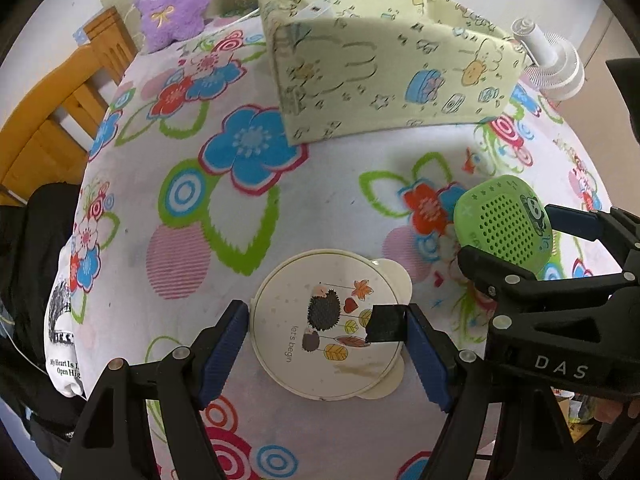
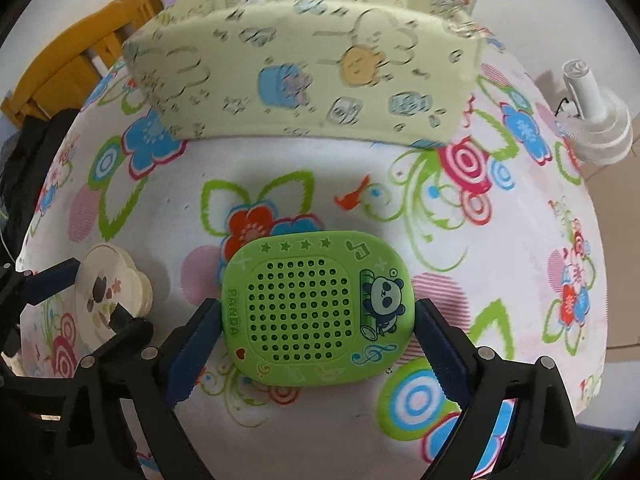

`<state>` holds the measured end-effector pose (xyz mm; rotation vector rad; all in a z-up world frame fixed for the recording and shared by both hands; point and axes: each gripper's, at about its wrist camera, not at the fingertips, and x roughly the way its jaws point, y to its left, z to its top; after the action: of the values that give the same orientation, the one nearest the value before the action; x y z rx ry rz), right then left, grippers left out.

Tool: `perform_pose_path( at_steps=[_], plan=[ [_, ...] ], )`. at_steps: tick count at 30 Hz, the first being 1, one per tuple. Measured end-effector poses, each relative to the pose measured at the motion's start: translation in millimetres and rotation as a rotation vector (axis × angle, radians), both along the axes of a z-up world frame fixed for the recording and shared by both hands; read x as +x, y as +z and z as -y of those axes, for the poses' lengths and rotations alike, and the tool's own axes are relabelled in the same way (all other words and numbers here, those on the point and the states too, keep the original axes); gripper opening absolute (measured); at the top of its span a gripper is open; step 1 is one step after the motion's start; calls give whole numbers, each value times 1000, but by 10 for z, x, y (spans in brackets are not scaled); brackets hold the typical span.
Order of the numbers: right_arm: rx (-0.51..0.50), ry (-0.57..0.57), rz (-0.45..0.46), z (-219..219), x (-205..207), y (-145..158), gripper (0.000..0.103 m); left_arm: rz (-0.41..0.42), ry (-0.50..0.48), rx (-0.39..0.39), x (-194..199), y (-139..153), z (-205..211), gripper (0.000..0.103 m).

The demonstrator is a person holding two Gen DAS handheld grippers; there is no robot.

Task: Organize rigid objects
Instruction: 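Lift the disc with the left tool while the right tool lifts the speaker toward the box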

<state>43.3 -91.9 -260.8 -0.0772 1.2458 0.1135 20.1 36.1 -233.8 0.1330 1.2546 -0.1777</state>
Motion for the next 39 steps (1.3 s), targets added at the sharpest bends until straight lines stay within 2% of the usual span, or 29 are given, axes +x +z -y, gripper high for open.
perform_pose_path(
  at_steps=[9,14,39],
  plan=[
    [11,6,43,326,69,311,95,33,16,2,89,263,163,79],
    [13,21,70,246,108,440,95,58,28,4,131,431,253,79],
    [34,136,224,523,311,1216,95,185,136,-46,169,1157,467,79]
  ],
)
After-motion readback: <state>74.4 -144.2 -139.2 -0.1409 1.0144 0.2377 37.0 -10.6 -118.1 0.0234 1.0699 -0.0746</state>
